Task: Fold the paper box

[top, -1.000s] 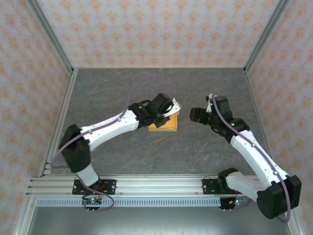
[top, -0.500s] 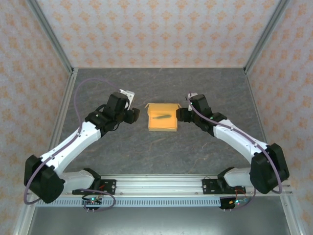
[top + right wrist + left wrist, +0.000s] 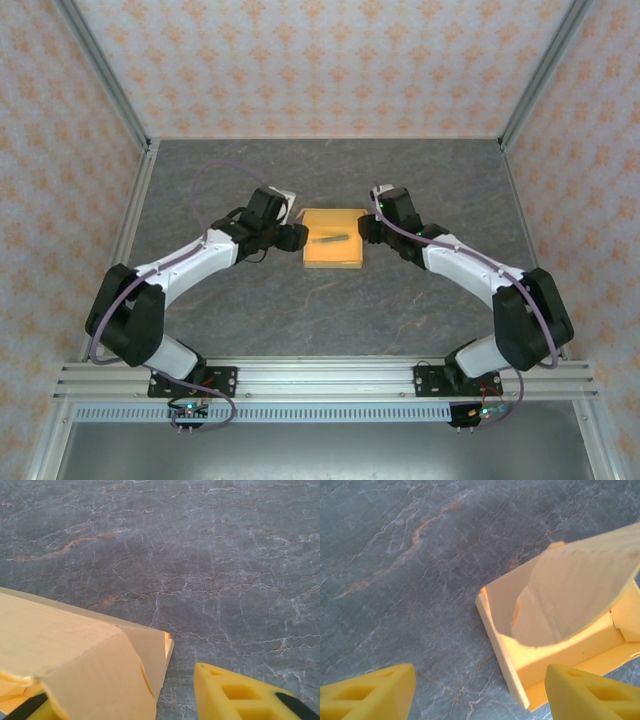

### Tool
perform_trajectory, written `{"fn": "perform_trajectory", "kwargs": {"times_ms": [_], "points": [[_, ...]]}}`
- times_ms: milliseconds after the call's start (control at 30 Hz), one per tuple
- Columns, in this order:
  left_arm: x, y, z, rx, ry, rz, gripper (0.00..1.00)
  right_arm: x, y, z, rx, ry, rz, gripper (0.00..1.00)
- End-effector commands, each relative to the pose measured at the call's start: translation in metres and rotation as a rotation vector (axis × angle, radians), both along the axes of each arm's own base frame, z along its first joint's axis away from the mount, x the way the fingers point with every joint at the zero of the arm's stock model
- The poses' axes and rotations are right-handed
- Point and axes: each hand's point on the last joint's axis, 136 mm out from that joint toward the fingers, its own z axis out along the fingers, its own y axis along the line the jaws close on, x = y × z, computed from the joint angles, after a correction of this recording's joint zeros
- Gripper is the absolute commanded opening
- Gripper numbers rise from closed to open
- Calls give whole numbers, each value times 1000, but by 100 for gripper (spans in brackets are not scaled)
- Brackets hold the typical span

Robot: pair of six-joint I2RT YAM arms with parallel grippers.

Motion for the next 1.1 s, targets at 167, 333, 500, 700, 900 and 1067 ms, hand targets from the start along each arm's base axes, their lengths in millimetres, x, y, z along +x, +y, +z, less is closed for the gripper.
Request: {"fn": "perform_trajectory", "kwargs": {"times_ms": [167, 333, 500, 700, 900, 1067], "points": [[28, -20, 21, -116, -104, 16, 55, 15, 17, 12, 25, -61, 23, 27], [36, -20, 20, -127, -123, 39, 43, 17, 21, 8, 21, -59, 29, 22], [38, -26, 14, -140, -125, 36, 37, 19, 25, 8, 24, -62, 27, 17], [41, -30, 4, -107, -120, 42, 32, 21, 26, 5, 17, -55, 5, 11], [41, -32, 2, -64, -134, 62, 22, 22, 23, 4, 13, -52, -25, 8], [40, -32, 5, -9, -147, 73, 22, 21, 25, 6, 12, -51, -25, 7]]}}
